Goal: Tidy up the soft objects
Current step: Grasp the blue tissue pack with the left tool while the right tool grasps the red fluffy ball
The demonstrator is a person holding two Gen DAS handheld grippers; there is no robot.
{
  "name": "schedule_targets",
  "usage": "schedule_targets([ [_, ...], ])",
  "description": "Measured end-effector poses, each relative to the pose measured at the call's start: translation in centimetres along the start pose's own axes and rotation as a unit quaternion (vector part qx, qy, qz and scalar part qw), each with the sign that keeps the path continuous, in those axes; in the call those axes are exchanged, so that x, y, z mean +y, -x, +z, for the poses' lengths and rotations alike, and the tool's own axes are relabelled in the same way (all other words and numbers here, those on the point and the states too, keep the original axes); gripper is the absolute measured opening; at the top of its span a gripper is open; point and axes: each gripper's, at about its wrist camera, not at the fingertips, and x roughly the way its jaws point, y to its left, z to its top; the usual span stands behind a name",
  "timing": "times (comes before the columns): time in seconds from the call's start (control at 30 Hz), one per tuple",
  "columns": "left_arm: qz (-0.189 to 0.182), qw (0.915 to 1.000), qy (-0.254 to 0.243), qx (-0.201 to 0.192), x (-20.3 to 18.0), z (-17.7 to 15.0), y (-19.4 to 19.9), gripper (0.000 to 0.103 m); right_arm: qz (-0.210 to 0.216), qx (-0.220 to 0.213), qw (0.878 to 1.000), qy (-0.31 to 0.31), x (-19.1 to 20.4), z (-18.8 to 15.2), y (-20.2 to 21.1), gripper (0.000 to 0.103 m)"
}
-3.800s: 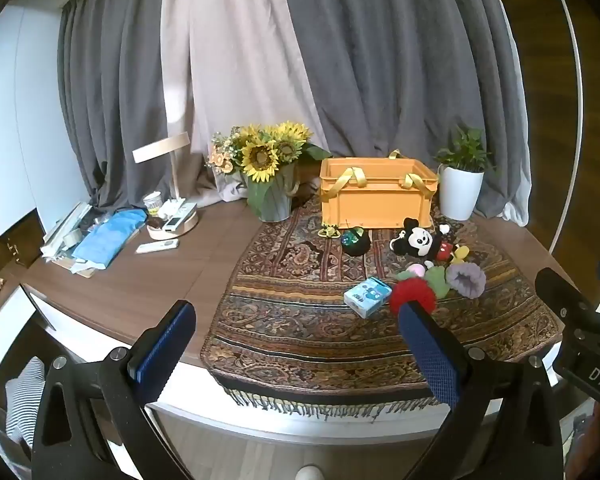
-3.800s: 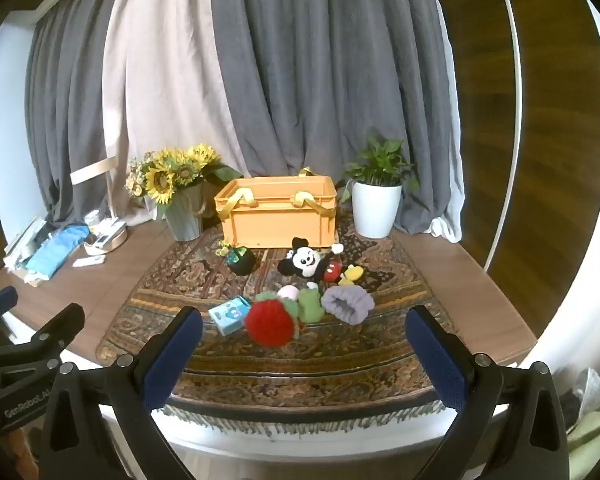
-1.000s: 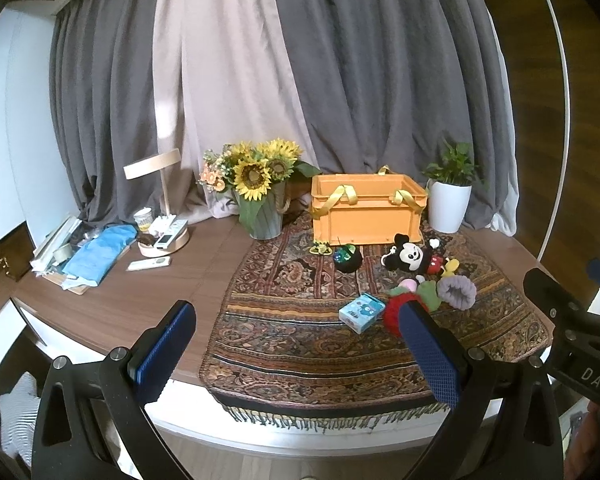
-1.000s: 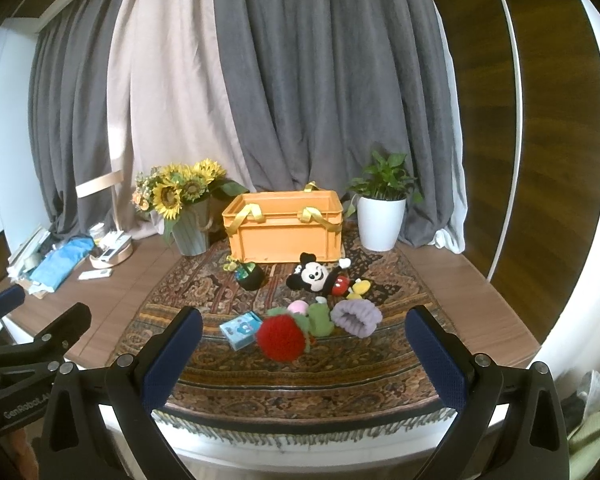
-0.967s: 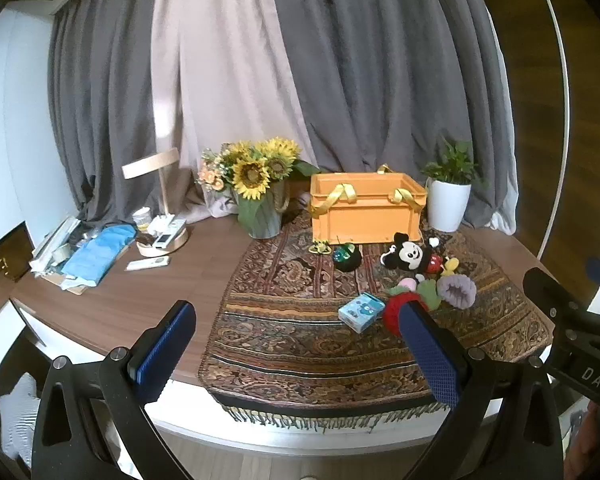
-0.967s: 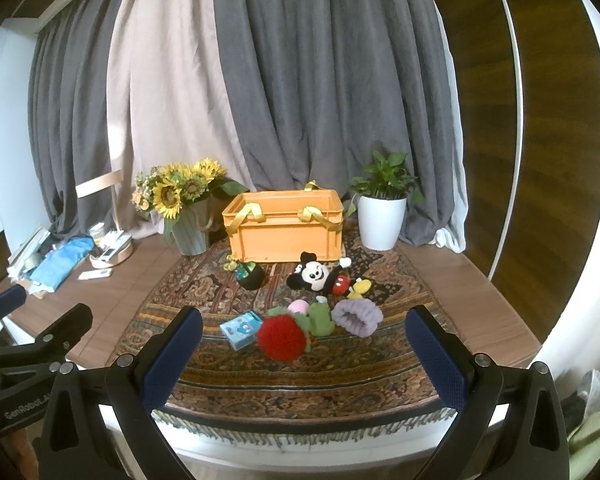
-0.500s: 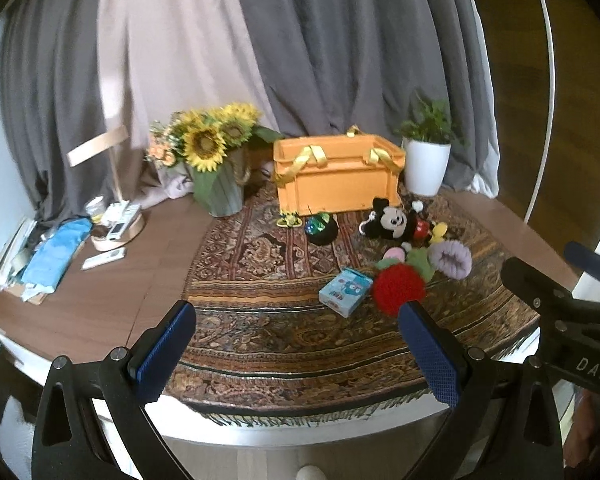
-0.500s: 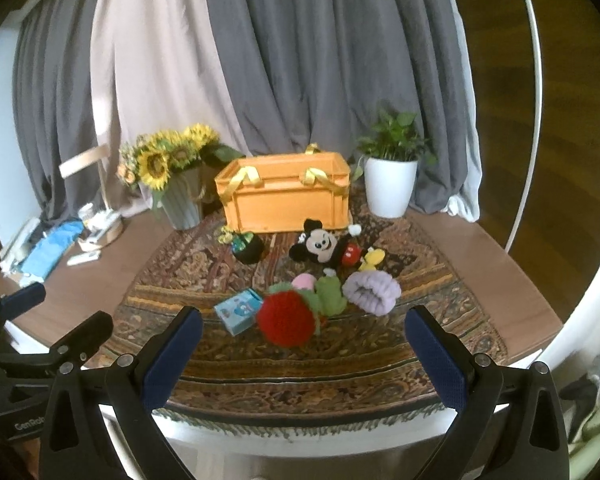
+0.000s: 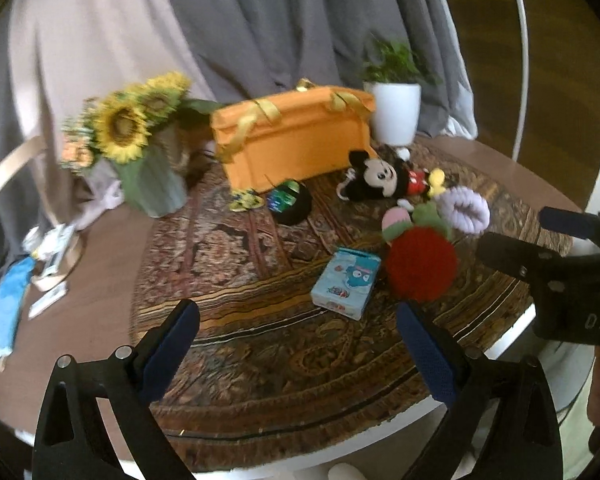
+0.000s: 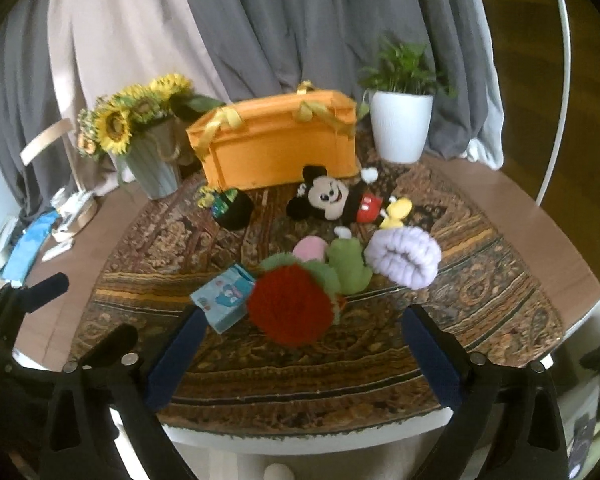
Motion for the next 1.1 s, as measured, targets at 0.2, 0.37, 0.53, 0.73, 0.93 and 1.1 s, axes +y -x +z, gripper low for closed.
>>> schedule_targets([
  [0.2,-0.047,0.9982,-0.030,0.020,0.1,-0.4,-4.6,0.097,-0.006,0.034,0.999,0.007,0.4,-0.3,-3.7,0.087],
  [0.37,-0.079,0.9949,-0.050,0.040,-0.4,-0.6,-7.8,0.093,-0.002,0.064,0.998,-0.008,-0.1,-0.5,-6.3,0.081],
  [0.53,-0.104,0.9913,-0.056,0.057,-0.8,-0.7,-10.3,0.086,0.011,0.087,0.996,-0.018,-0.3,-0.7,-8.5,0.077],
  [0.73,-0.134,0.9869,-0.053,0.073,-0.9,-0.3,-12.4,0.078,0.015,0.098,0.995,-0.012,-0.1,-0.7,-10.5,0.070],
  [0.93,-0.158,0.9822,-0.044,0.092,-1.3,0.3,-14.3,0.066,0.020,0.105,0.994,-0.025,-0.4,-0.4,-12.1,0.063],
  [1.1,-0.170,0.9781,-0.036,0.114,-1.4,0.7,-15.5,0.056,0.028,0.107,0.993,-0.034,-0.5,-0.4,-12.8,0.056],
])
